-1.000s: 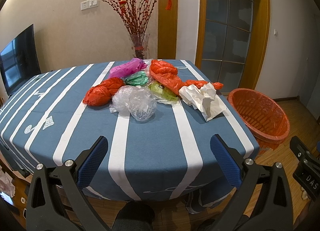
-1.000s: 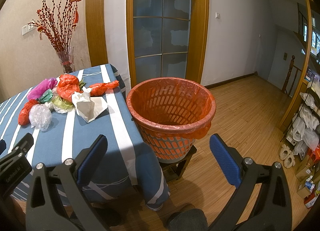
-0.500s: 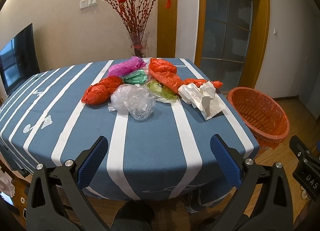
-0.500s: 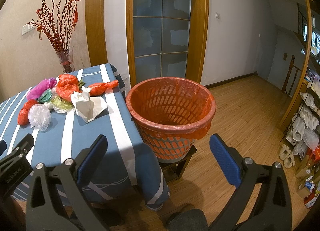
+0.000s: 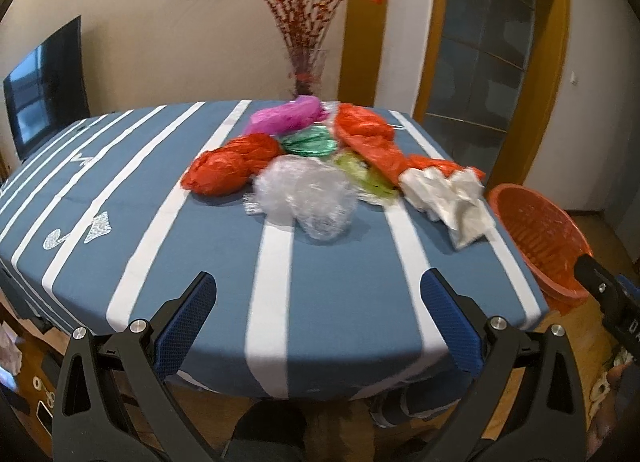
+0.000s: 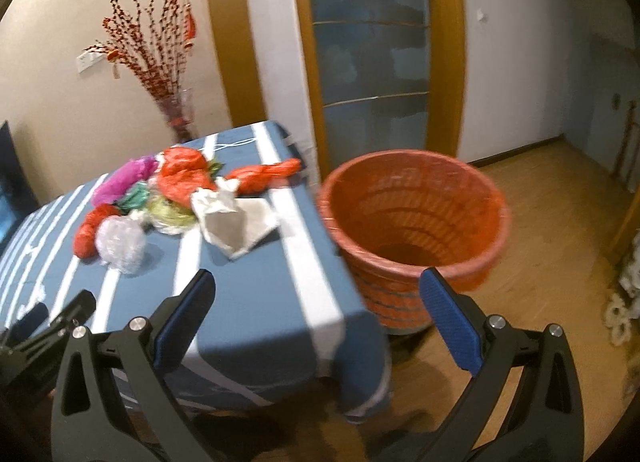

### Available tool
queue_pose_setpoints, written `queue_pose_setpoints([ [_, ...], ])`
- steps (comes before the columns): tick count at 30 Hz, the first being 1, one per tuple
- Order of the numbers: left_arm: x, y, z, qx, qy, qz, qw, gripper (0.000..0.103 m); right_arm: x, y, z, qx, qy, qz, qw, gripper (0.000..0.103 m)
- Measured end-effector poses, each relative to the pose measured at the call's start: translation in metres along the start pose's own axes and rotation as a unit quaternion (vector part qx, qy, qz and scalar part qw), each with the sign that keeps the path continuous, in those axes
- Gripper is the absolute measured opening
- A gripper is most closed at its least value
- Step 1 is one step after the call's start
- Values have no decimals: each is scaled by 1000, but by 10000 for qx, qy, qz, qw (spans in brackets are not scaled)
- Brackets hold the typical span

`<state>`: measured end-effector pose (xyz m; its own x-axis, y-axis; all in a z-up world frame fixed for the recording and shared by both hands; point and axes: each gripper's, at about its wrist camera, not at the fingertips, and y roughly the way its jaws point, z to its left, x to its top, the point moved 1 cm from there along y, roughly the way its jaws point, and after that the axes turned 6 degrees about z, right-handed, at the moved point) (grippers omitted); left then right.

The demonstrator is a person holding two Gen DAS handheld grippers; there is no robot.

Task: Collect trash
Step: 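Grasp the clear plastic bag with the left tool while the right tool grasps the white tissue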

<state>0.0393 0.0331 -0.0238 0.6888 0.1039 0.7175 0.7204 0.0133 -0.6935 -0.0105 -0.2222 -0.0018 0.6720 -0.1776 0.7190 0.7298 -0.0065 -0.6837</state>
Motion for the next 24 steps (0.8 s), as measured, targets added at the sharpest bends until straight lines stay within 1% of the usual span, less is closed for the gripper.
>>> queue_pose_setpoints([
  [6,18,22,28,312,-251,80,9992,101,23,41,27,347,-131,54,9993,99],
  [12,34,44,49,439,-400,162,9981,101,40,84,56,508,-351,133,9980,99],
  [16,43,56,55,383,-400,176,9983,101,45,110,69,475,-456,308,9974,98],
  [20,50,62,54,183,-308,158,9992,101,49,130,80,414,-599,442,9964,94],
  [24,56,70,49,40,-185,161,9997,101,49,145,82,456,-633,683,9946,82],
])
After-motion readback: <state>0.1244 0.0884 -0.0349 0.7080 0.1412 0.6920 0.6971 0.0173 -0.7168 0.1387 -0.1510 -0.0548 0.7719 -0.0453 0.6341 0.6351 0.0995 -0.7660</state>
